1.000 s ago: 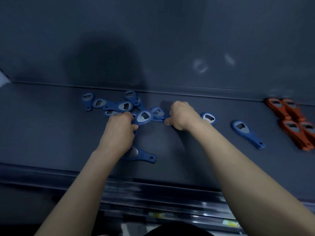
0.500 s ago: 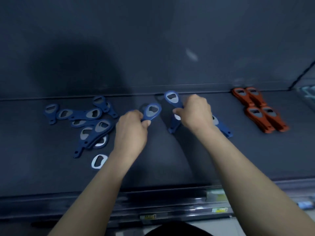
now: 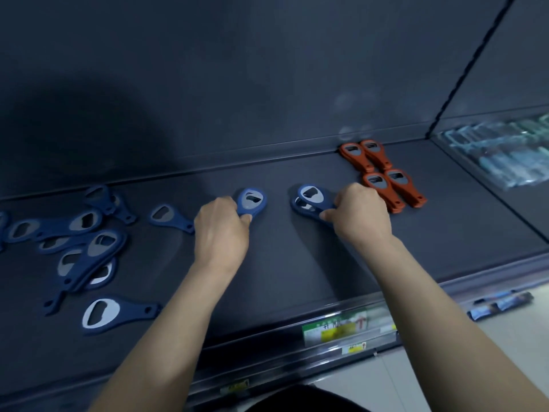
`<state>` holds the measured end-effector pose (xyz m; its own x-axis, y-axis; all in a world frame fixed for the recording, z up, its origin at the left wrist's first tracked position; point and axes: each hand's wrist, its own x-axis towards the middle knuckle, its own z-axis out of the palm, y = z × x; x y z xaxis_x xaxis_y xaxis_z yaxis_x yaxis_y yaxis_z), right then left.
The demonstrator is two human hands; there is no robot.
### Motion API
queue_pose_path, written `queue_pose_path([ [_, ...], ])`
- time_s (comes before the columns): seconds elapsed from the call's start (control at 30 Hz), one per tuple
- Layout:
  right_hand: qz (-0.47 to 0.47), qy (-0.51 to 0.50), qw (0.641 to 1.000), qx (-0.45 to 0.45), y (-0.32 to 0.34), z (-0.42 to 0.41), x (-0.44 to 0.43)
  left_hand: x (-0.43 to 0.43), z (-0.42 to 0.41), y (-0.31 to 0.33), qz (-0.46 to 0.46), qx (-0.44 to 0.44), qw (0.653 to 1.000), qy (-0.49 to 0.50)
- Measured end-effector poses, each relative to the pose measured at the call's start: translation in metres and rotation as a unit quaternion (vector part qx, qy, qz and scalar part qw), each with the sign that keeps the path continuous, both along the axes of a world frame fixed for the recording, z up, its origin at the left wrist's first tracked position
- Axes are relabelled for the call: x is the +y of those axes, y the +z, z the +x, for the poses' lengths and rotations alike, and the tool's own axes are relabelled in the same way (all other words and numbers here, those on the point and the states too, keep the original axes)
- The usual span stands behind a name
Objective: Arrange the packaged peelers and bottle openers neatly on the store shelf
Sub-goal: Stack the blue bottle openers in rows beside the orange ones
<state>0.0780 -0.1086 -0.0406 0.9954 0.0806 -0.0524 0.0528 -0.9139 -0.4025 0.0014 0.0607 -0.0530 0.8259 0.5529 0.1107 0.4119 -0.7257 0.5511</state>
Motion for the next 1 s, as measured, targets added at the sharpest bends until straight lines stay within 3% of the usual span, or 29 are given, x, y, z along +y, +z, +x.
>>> queue_pose_path([
  [0.63, -0.006, 0.022, 1.0, 0.016, -0.006, -0.012, 0.0, -0.005, -0.002, -0.019, 0.052, 0.026, 0.998, 0.012],
  [1.0, 0.058, 0.001, 0.998, 0.014, -0.013, -0.006, 0.008, -0.017, 0.01, -0.022, 0.05, -0.008, 0.999, 0.018],
])
